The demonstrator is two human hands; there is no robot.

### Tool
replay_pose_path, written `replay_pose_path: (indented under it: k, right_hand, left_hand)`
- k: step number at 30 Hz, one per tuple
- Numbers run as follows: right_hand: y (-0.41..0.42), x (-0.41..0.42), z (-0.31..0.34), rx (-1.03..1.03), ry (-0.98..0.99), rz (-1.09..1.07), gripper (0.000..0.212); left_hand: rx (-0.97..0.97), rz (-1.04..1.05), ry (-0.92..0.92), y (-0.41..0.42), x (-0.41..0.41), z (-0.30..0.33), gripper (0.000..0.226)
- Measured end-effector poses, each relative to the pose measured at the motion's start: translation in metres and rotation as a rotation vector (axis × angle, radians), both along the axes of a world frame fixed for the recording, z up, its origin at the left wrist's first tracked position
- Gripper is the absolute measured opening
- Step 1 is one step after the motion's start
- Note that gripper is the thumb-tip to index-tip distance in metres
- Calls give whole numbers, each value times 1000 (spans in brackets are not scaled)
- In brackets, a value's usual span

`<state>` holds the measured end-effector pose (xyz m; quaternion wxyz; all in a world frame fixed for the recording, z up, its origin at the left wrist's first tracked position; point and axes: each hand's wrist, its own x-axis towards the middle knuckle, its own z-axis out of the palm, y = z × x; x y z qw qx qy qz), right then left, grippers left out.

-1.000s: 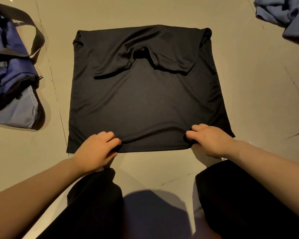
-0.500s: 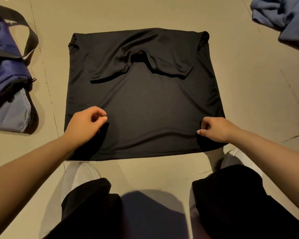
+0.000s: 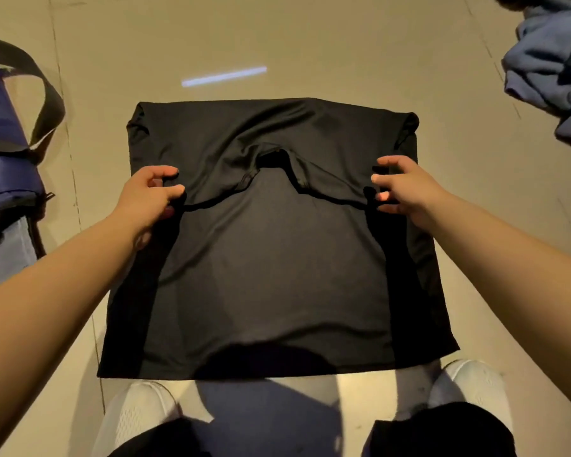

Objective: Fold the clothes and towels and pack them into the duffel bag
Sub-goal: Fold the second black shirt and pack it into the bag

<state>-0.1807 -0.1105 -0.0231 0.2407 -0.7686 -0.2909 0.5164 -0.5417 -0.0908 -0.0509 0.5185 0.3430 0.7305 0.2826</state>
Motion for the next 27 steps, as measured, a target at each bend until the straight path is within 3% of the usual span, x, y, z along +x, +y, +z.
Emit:
replay_pose_path:
  k: [5,13,20,23,27]
  right_hand:
    - [21,-4,-11,7,-132,48,13]
    - [1,4,25,137,-24,-79,27]
    - [-96,35,41,-25,87,26,32]
    - [-140,37,24,-115,10,90,28]
    - [-171,37,-2,-119,-226,236,31]
  left_hand:
    - [27,-30,45,13,-6,10,18]
    - [40,129,-54,-17,-13,42,18]
    - [-63,31,-76,-118,-27,38,25]
    - [-91,-60,-4,-147,-37,28,26]
    - [-124,-211,112,-166,-42,19,48]
